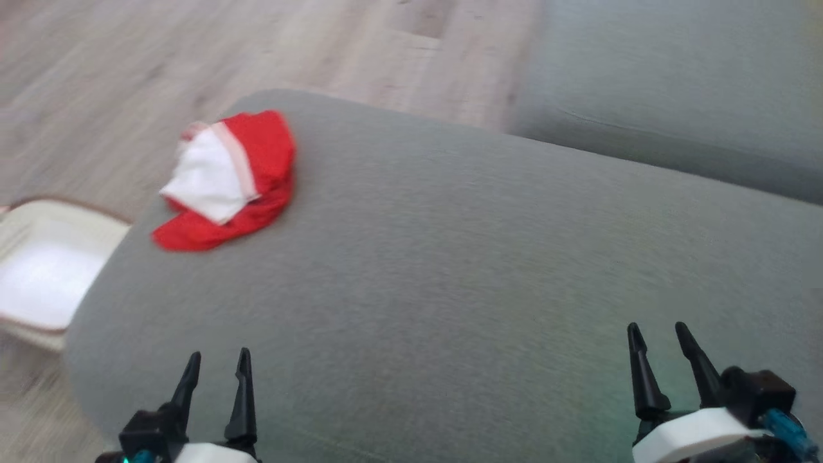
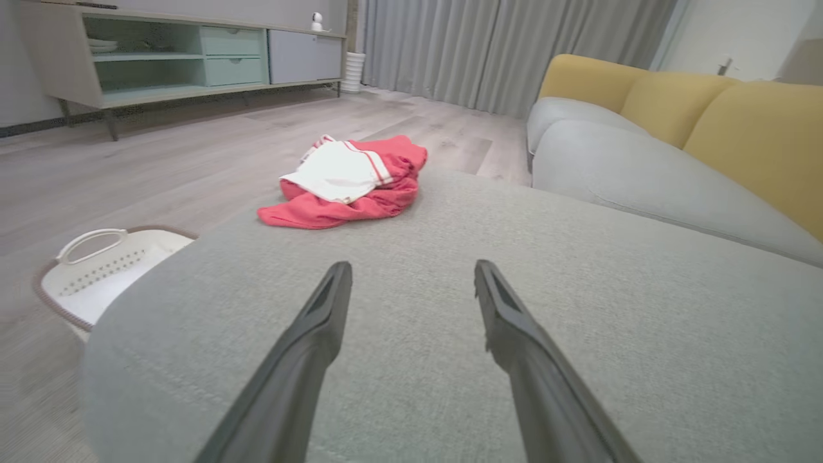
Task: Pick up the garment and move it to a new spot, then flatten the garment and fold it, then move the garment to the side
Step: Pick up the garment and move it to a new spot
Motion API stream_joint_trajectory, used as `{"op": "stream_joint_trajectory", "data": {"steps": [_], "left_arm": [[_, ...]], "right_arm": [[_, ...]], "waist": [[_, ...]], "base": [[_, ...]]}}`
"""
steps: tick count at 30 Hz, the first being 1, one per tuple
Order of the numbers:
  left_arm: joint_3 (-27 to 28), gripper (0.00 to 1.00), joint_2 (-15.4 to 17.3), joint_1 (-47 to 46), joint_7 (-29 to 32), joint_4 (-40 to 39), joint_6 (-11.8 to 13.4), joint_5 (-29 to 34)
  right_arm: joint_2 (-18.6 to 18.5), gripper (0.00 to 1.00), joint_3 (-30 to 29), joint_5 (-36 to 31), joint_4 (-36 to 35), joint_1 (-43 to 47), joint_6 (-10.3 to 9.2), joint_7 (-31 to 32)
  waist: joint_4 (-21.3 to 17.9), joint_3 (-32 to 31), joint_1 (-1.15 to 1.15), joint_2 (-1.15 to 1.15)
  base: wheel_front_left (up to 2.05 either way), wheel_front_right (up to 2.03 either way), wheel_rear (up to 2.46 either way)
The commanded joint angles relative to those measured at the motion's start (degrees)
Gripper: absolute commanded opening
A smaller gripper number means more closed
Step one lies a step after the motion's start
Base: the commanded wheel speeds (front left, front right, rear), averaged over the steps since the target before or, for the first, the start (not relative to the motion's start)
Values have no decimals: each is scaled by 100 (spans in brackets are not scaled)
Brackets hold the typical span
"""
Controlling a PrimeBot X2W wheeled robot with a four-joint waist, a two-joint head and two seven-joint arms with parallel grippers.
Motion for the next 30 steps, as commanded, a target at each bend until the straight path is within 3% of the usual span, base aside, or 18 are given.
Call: {"op": "stream_joint_trajectory", "data": {"steps": [1,8,24,30], "left_arm": [[274,100,126,-296,-35,-194,57,20],[530,100,196,-107,-93,-403,212,-43],[939,100,225,131,-164,-779,355,4],[1197,100,534,-328,33,-1497,377,3]], "right_arm": [[-39,100,144,23,-175,-157,39,-99],[-39,100,392,-29,-135,-429,39,-49],[-39,100,508,-170,-199,-727,39,49],[-39,100,273,-250,-638,-549,39,180]], "waist": [[371,-5,0,0],[657,169,0,0],[757,308,0,0],[740,485,0,0]], "base": [[0,0,0],[0,0,0],[0,0,0],[0,0,0]]}}
